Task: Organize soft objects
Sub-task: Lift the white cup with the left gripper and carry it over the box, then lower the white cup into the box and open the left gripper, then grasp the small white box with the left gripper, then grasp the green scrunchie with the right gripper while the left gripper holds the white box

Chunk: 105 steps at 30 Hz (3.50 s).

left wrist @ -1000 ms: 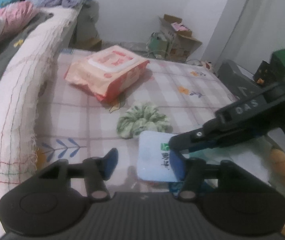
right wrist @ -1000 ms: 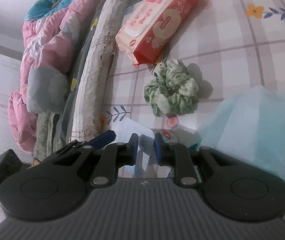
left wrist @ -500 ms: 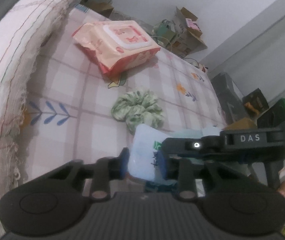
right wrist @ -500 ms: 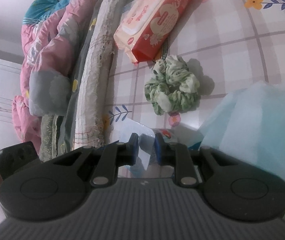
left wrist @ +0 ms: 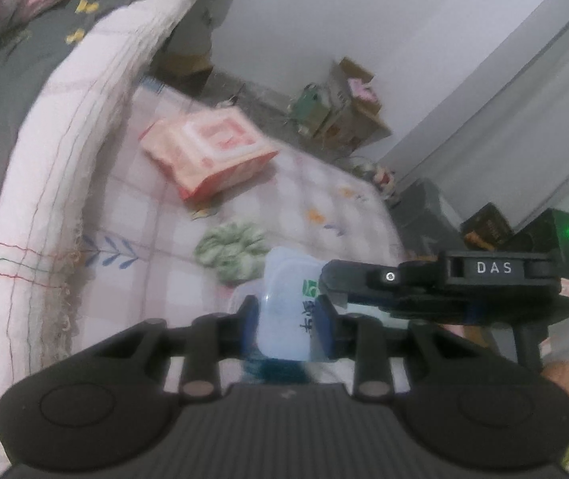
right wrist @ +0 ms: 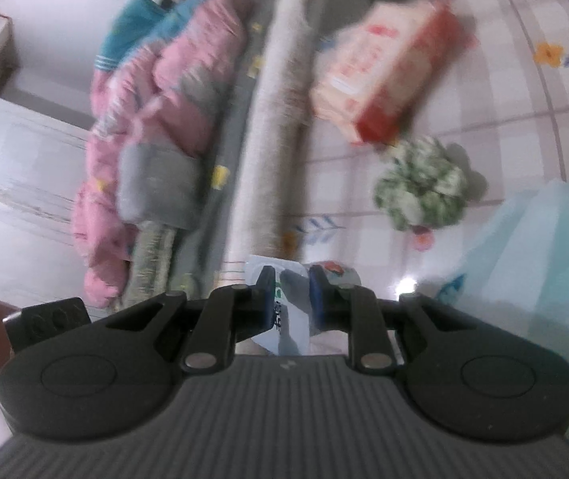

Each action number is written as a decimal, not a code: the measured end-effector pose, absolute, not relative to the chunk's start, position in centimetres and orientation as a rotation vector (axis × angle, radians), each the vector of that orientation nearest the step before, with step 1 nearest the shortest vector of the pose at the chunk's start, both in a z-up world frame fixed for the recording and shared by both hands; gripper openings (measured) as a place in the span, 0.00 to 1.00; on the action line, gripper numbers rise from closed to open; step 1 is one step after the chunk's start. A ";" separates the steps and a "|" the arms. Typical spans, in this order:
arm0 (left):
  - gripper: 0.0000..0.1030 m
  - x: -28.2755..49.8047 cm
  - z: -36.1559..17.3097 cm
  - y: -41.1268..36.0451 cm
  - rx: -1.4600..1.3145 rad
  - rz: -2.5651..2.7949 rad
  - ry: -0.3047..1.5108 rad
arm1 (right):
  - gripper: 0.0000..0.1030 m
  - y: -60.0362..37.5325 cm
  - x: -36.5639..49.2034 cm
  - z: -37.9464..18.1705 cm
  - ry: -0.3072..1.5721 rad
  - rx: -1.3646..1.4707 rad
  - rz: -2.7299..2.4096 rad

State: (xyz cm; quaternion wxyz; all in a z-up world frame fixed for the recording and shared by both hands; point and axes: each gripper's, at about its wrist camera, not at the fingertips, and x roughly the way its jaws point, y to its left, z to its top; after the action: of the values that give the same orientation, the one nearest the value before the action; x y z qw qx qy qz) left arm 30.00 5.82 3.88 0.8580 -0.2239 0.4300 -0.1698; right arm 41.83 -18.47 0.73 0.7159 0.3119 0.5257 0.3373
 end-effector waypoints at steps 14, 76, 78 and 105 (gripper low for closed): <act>0.30 22.2 7.8 -9.9 -0.372 -0.697 0.913 | 0.18 -36.0 26.1 8.7 0.950 0.748 0.581; 0.74 13.3 2.1 -0.6 -0.057 -0.338 0.730 | 0.54 -34.9 24.7 3.7 1.154 0.531 0.555; 0.74 13.9 1.4 -0.4 -0.055 -0.319 0.737 | 0.59 -32.7 25.4 4.3 1.155 0.504 0.589; 0.29 22.6 -6.7 1.4 -0.124 -0.338 0.864 | 0.84 -11.2 50.4 -5.0 1.198 0.180 0.544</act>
State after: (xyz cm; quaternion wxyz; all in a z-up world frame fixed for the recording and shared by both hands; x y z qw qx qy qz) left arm 22.65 1.42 -6.69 0.8925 -0.0598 0.4162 -0.1630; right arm 50.38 -11.17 -5.00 0.7875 0.0836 0.5558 0.2527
